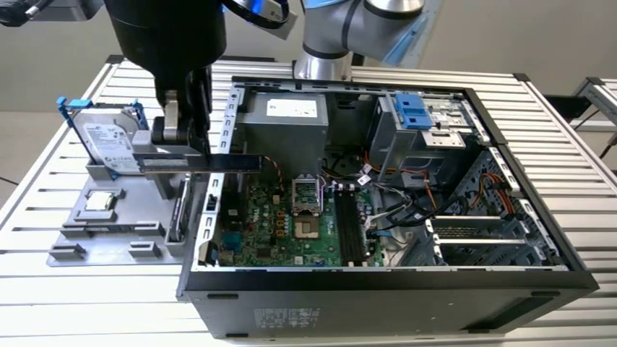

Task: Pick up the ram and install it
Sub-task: 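Pick up the ram and move it above insertion slot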

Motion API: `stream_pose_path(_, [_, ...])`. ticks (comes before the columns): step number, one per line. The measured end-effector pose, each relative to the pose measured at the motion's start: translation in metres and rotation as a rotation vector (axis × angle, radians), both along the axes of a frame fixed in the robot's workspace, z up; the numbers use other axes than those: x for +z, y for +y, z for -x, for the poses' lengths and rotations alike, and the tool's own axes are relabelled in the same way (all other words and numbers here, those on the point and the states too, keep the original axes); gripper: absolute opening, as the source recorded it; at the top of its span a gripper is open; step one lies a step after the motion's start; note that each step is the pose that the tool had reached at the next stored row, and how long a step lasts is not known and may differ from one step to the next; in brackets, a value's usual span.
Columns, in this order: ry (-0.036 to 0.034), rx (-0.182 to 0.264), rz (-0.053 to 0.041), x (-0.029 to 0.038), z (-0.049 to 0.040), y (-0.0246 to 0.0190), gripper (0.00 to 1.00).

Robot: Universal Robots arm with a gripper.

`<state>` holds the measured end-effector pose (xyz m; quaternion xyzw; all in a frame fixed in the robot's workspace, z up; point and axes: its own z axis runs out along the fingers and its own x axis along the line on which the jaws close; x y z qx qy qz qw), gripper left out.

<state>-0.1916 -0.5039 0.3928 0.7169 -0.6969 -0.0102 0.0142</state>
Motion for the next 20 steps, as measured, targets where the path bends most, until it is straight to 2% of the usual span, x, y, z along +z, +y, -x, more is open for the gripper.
stream_pose_path(20, [-0.0001, 0.0, -0.0001, -0.0002, -0.0187, 0.0, 0.0])
